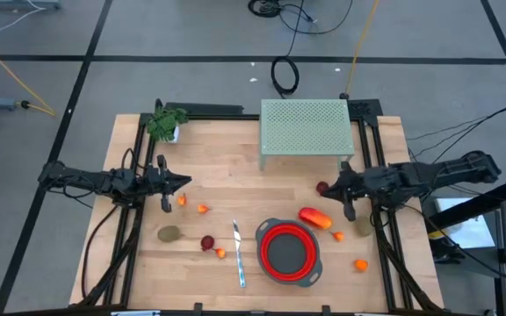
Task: Pick & Place Fruit
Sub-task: Put the mango into the red strainer bowl
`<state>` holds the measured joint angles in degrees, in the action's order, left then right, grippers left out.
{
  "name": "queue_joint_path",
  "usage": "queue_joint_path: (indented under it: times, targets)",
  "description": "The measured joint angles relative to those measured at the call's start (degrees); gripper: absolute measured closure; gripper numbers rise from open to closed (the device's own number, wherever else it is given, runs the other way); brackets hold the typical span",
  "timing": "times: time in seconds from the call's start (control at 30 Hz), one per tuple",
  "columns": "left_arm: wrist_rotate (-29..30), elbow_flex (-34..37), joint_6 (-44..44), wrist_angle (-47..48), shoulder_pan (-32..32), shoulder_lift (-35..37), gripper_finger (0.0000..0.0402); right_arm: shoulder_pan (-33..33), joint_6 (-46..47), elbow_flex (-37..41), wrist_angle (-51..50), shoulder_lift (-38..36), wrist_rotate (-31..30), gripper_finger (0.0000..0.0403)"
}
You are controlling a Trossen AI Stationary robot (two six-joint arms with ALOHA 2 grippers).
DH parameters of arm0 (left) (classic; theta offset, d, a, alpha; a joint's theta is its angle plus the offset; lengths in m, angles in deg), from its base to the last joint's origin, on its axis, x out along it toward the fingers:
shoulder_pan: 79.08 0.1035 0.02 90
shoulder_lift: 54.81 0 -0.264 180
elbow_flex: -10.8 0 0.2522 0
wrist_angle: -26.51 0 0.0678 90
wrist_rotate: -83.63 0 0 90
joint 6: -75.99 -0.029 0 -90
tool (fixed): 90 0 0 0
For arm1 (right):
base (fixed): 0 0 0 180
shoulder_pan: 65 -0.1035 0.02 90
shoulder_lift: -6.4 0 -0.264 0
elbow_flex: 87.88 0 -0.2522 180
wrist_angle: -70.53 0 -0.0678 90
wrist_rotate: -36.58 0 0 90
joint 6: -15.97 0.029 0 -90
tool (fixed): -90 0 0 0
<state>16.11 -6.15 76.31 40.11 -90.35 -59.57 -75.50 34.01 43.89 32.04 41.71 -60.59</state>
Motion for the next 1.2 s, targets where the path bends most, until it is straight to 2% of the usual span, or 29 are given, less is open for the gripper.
queue_joint_path:
  times: [0.13, 0.33, 0.5, 0.63, 1.0, 1.2]
  targets:
    - [-0.01, 0.00, -0.04, 0.02, 0.00, -0.02, 0.0378, 0.00, -3.32, -4.60, -5.78, 5.72, 0.34, 0.0399]
    - [0.00, 0.00, -0.07, 0.04, -0.02, -0.02, 0.0378, 0.00, -9.83, -7.89, -8.54, 12.96, 9.78, 0.0399]
    - [0.00, 0.00, -0.07, 0.05, -0.01, -0.02, 0.0378, 0.00, -11.44, -10.12, -13.52, 17.97, 14.89, 0.0399]
    - [0.00, 0.00, -0.09, 0.06, -0.02, -0.02, 0.0378, 0.00, -11.33, -12.04, -17.52, 20.94, 14.93, 0.0399]
    - [0.00, 0.00, -0.09, 0.04, 0.00, -0.02, 0.0378, 0.02, -11.76, -12.74, -16.72, 24.32, 14.90, 0.0396]
    - [0.00, 0.00, -0.09, 0.04, -0.02, -0.02, 0.0378, 0.04, -12.75, -12.74, -16.72, 25.00, 14.92, 0.0347]
